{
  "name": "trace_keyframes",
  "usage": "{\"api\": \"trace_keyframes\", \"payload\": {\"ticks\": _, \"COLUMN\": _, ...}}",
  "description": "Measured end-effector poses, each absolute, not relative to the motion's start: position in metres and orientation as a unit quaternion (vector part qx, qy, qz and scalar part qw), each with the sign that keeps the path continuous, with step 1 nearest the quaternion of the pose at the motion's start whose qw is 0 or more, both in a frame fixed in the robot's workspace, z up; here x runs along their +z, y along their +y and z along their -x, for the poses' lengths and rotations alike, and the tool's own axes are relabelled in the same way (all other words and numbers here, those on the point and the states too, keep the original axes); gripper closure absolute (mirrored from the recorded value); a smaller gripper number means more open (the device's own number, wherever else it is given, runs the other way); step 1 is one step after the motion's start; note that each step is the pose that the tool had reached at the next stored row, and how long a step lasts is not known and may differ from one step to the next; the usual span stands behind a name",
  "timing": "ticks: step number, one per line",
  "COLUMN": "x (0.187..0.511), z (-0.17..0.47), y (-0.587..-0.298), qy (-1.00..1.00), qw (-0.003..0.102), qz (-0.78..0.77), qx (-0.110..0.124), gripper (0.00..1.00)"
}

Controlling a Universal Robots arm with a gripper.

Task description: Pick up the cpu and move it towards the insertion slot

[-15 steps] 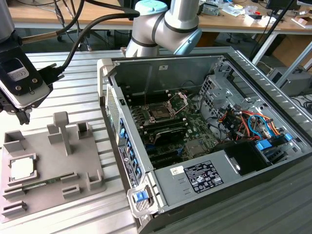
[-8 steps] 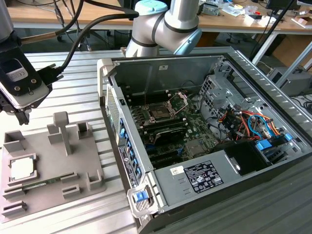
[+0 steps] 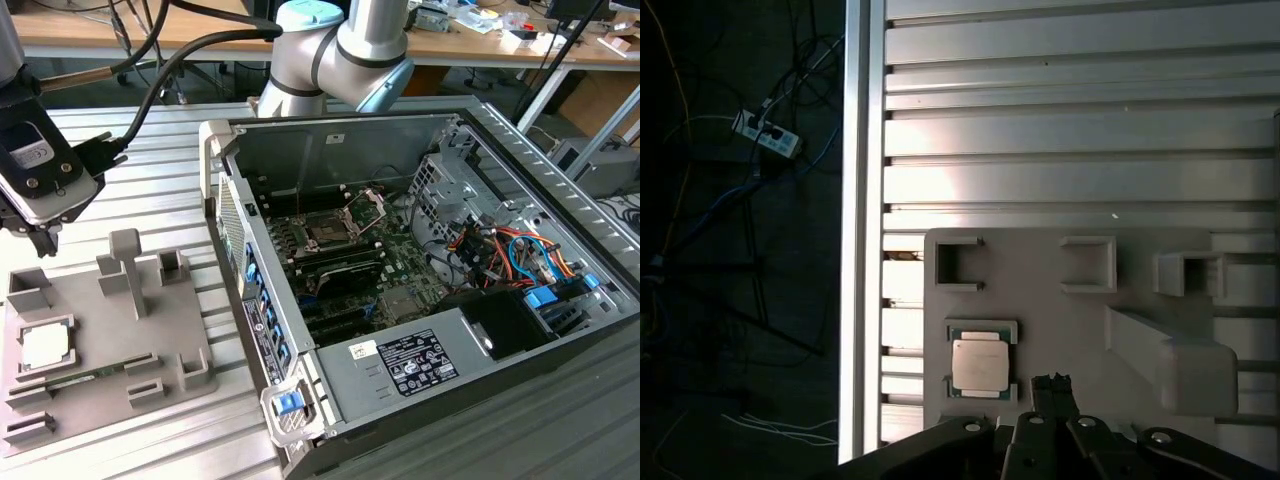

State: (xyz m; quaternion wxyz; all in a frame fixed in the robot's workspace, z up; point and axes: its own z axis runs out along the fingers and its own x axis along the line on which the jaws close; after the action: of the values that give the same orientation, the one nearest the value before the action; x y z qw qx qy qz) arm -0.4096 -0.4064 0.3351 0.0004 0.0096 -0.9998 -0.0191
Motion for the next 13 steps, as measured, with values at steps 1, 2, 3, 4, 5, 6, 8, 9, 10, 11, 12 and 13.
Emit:
{"api": "trace_keyframes", "payload": {"ticks": 1, "x": 0.3351, "z": 0.4097, "y": -0.4064, "qy": -1.000, "qw": 0.000, "qz": -0.010, "qx": -0.019, "gripper": 0.89}}
{"api": "trace_keyframes", "payload": {"ticks": 2, "x": 0.3350, "z": 0.4099, "y": -0.4064, "qy": -1.000, "qw": 0.000, "qz": -0.010, "qx": -0.019, "gripper": 0.89}}
{"api": "trace_keyframes", "payload": {"ticks": 3, "x": 0.3349, "z": 0.4100, "y": -0.4064, "qy": -1.000, "qw": 0.000, "qz": -0.010, "qx": -0.019, "gripper": 0.89}}
{"api": "trace_keyframes", "payload": {"ticks": 4, "x": 0.3344, "z": 0.4111, "y": -0.4064, "qy": -1.000, "qw": 0.000, "qz": -0.010, "qx": -0.019, "gripper": 0.89}}
{"api": "trace_keyframes", "payload": {"ticks": 5, "x": 0.3338, "z": 0.4118, "y": -0.4064, "qy": -1.000, "qw": 0.000, "qz": -0.010, "qx": -0.019, "gripper": 0.89}}
{"api": "trace_keyframes", "payload": {"ticks": 6, "x": 0.3337, "z": 0.4119, "y": -0.4064, "qy": -1.000, "qw": 0.000, "qz": -0.010, "qx": -0.019, "gripper": 0.89}}
{"api": "trace_keyframes", "payload": {"ticks": 8, "x": 0.3337, "z": 0.4123, "y": -0.4064, "qy": -1.000, "qw": 0.000, "qz": -0.010, "qx": -0.019, "gripper": 0.89}}
{"api": "trace_keyframes", "payload": {"ticks": 9, "x": 0.3336, "z": 0.4126, "y": -0.4064, "qy": -1.000, "qw": 0.000, "qz": -0.010, "qx": -0.019, "gripper": 0.89}}
{"api": "trace_keyframes", "payload": {"ticks": 10, "x": 0.3336, "z": 0.4128, "y": -0.4064, "qy": -1.000, "qw": 0.000, "qz": -0.010, "qx": -0.019, "gripper": 0.89}}
{"api": "trace_keyframes", "payload": {"ticks": 11, "x": 0.3335, "z": 0.4129, "y": -0.4064, "qy": -1.000, "qw": 0.000, "qz": -0.010, "qx": -0.019, "gripper": 0.89}}
{"api": "trace_keyframes", "payload": {"ticks": 12, "x": 0.3335, "z": 0.4132, "y": -0.4064, "qy": -1.000, "qw": 0.000, "qz": -0.010, "qx": -0.019, "gripper": 0.89}}
{"api": "trace_keyframes", "payload": {"ticks": 13, "x": 0.3334, "z": 0.4133, "y": -0.4064, "qy": -1.000, "qw": 0.000, "qz": -0.010, "qx": -0.019, "gripper": 0.89}}
